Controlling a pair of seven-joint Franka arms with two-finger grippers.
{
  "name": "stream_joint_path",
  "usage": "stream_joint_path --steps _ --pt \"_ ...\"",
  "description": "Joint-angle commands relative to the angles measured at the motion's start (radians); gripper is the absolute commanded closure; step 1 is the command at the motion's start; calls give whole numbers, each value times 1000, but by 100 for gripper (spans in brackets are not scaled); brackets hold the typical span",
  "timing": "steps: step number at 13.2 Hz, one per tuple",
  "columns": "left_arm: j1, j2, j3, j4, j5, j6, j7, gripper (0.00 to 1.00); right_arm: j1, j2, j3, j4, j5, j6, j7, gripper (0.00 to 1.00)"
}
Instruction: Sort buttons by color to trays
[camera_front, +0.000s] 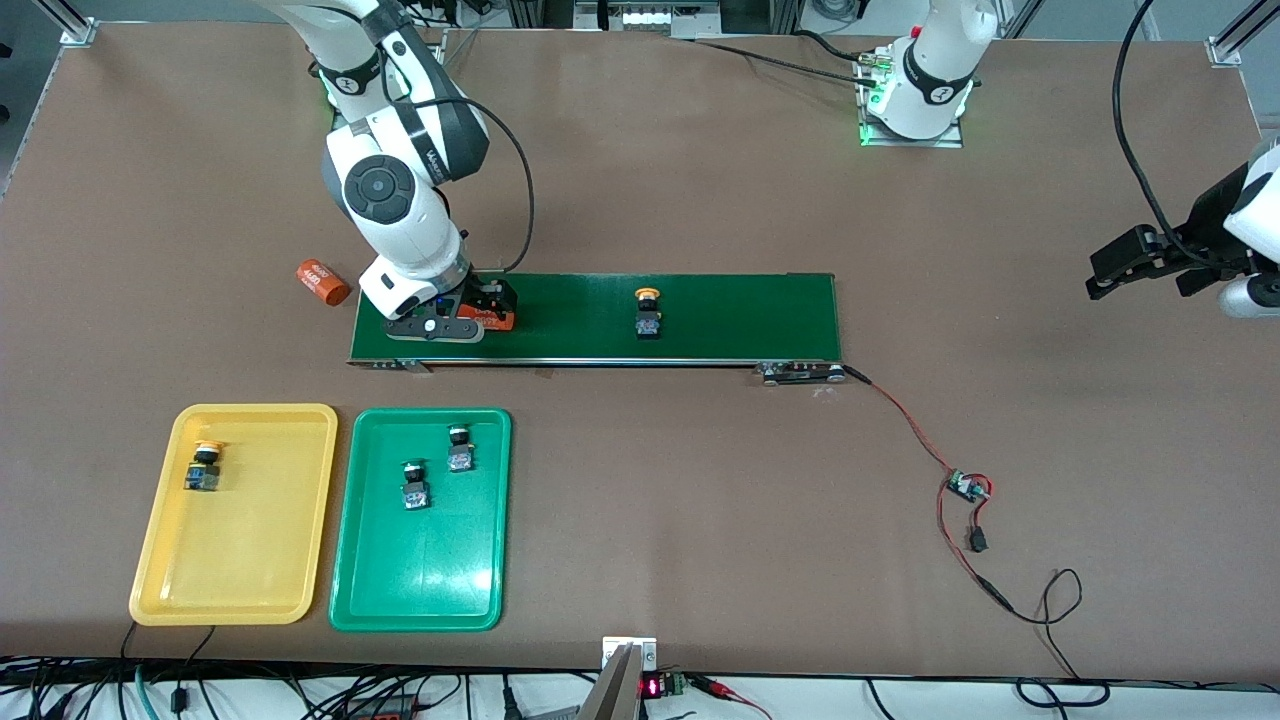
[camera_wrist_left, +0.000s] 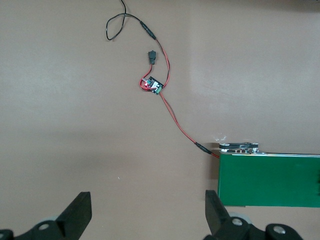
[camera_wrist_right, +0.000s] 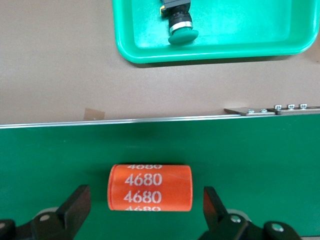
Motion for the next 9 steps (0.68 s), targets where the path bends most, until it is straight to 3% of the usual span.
stream_joint_path --steps 1,5,9 --pt "28 -19 -28 -9 12 -11 17 0 37 16 -1 13 11 -2 18 0" --pt "26 -19 -31 -8 15 -16 19 0 97 55 -3 24 65 37 27 0" --pt "26 -25 -31 -9 15 -54 20 0 115 101 -4 93 52 26 23 0"
